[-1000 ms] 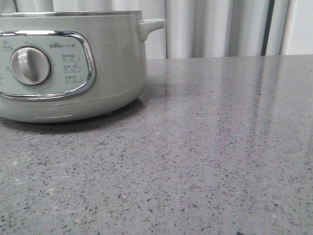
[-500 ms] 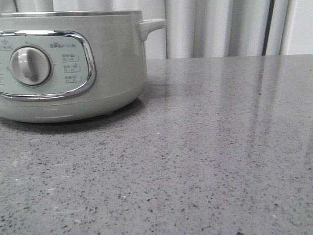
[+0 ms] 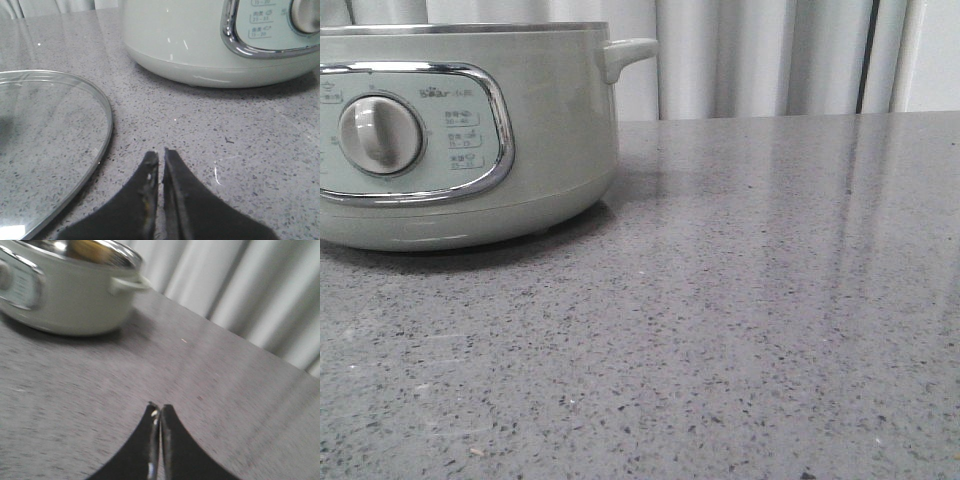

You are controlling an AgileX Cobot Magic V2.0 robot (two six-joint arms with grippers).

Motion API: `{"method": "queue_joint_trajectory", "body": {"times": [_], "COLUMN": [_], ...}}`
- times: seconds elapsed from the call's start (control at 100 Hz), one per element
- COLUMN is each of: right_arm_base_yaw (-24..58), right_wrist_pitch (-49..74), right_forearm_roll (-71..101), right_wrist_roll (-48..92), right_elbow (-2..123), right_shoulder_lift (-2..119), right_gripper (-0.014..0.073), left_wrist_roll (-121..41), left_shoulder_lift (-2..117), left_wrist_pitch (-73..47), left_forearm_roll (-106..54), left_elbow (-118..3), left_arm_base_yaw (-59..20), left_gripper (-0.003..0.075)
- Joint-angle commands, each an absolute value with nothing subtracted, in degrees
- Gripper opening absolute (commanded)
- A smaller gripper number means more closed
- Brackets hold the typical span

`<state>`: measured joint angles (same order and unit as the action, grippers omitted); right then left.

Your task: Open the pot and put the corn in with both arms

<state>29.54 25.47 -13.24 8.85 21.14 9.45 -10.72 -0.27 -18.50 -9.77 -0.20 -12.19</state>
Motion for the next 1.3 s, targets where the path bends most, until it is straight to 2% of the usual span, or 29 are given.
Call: {"method": "queue_joint_trajectory", "body": {"times": [0.0, 0.23, 0.29, 0.34, 0.51, 0.63, 1.29], "right_arm_base_yaw": [22.40, 5.30, 3.19, 1.89, 1.05, 1.05, 1.05], "right_wrist_pitch": [14.39, -3.02, -3.73, 1.82, 13.37, 16.96, 17.01], "right_forearm_roll": [-14.13, -3.49, -3.49, -3.49, -4.96, -4.96, -4.96], "right_wrist_roll": [8.70, 8.35, 8.35, 8.35, 8.35, 8.35, 8.35], "right_elbow": [18.11, 1.20, -1.71, -1.38, -1.61, -1.61, -1.61], "right_shoulder_lift": [8.41, 4.78, 3.88, 2.79, -2.00, -1.85, -1.85], "right_gripper": [-0.0043, -0.0043, -0.0043, -0.0043, -0.0043, -0.0043, -0.0043], "left_wrist_roll": [-10.06, -10.06, -10.06, -10.06, -10.06, -10.06, -10.06], "left_shoulder_lift": [-2.03, -2.03, -2.03, -2.03, -1.94, -1.94, -1.94], "left_wrist_pitch": [-15.59, -15.59, -15.59, -15.59, -15.59, -15.45, -15.45], "left_forearm_roll": [-9.87, -9.87, -9.87, -9.87, -9.87, -9.87, -9.87], "left_elbow": [1.28, 1.28, 1.28, 1.28, 1.28, 1.28, 1.28], "left_arm_base_yaw": [-12.05, -12.05, -12.05, -12.05, -12.05, -12.05, -12.05], "left_gripper": [-0.0013, -0.0013, -0.0013, -0.0013, -0.0013, -0.0013, -0.0013]}}
